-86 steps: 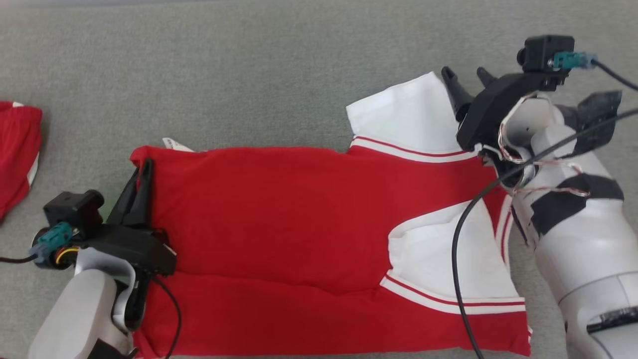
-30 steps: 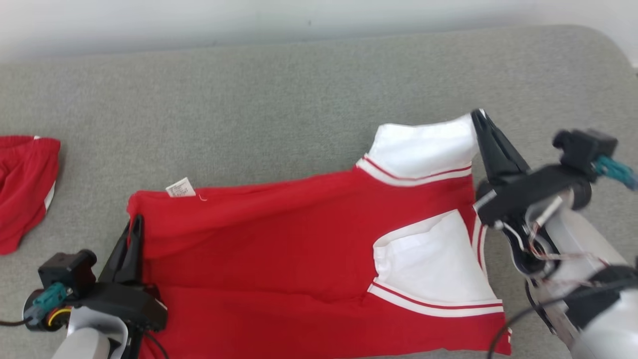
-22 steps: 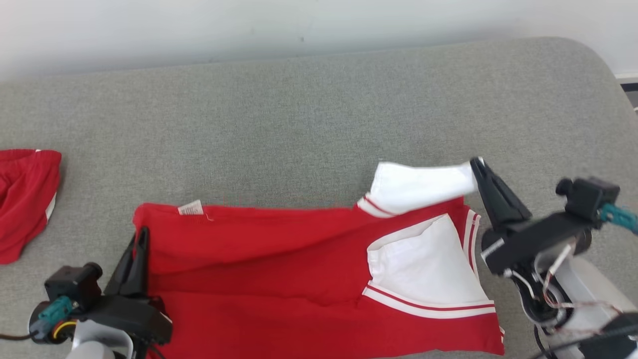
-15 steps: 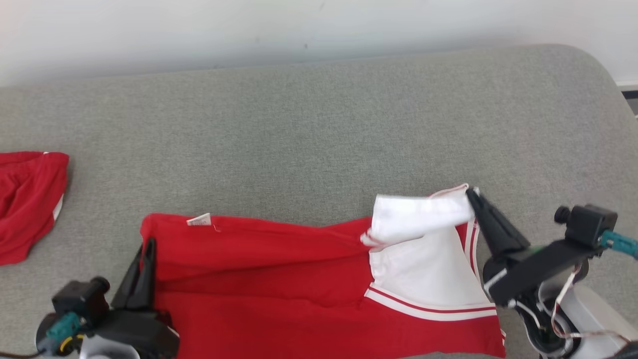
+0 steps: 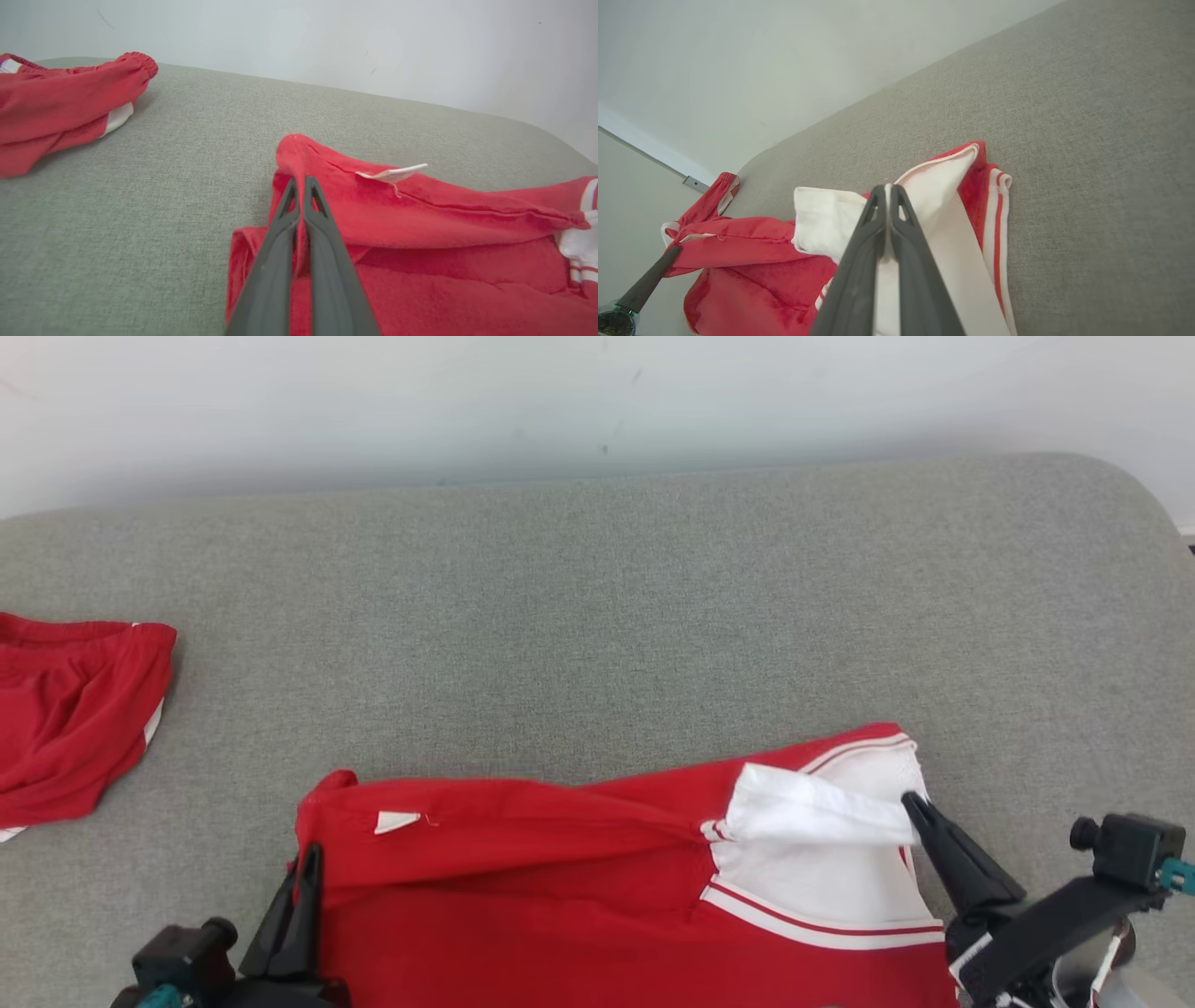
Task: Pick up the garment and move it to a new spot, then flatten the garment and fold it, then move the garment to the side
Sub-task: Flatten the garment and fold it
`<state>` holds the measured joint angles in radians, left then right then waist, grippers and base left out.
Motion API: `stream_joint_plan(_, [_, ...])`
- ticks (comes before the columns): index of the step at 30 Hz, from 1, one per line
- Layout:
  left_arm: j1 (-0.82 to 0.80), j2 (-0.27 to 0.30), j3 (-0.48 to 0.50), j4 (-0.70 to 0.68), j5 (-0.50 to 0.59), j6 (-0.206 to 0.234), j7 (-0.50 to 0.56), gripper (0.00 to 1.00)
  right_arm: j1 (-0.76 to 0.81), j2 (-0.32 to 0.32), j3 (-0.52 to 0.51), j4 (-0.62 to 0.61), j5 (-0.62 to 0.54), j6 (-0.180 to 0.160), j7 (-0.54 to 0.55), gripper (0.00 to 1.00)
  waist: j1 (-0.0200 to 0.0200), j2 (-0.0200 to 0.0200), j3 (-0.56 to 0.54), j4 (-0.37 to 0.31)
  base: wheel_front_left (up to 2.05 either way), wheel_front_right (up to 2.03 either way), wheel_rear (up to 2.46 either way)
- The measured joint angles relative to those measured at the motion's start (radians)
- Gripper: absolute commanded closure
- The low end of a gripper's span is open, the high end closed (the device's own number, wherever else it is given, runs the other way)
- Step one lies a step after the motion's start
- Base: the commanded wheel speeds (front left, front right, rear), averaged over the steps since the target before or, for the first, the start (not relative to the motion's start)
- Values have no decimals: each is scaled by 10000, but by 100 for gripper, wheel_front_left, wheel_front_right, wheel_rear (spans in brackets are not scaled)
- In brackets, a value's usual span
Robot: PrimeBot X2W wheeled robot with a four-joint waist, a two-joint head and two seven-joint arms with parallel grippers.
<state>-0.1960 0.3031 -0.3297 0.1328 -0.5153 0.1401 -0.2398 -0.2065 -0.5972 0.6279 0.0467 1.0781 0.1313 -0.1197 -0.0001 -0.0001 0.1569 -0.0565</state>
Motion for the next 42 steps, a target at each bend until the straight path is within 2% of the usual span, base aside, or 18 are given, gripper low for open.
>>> stream_joint_plan(8, [943, -228, 228, -161, -134, 199, -125, 100, 662, -48, -61, 190, -29, 0, 245, 100, 0, 0, -306, -76, 0, 0, 0])
stream_joint_plan(21, [1313, -602, 295, 493, -146, -23, -205, 100, 925, 433, -203, 1085, -903, 0, 897, 100, 0, 1, -583, 44, 0, 0, 0])
stream_joint_plan(22, [1313, -602, 309, 533, -98, -21, -205, 96, 943, 508, -259, 1126, -1009, 0, 867, 66, 0, 1, -597, 52, 0, 0, 0])
stream_joint_plan(23, [1313, -606, 336, 552, -75, -21, -205, 65, 941, 579, -378, 1156, -1085, 0, 800, 12, 0, 1, -609, 59, 0, 0, 0])
stream_joint_plan(24, [1313, -612, 378, 550, -17, -19, -205, 24, 941, 625, -485, 1175, -1112, 0, 748, 0, 0, 0, -619, 66, 0, 0, 0])
stream_joint_plan(25, [1314, -619, 430, 527, 40, -15, -205, 0, 944, 658, -554, 1210, -1135, -2, 736, 0, 1, 1, -629, 74, 0, 0, 0])
stream_joint_plan(35, [1793, -796, 991, -339, 587, 104, -207, 0, 1123, 878, -1127, 976, -1369, 0, 313, 0, 1, 1, -799, 130, 0, 0, 0])
stream_joint_plan(42, [2037, -874, 1371, -872, 1039, 144, -207, 0, 1142, 1032, -1685, 1450, -2121, 0, 318, 0, 1, 1, -961, 216, 0, 0, 0])
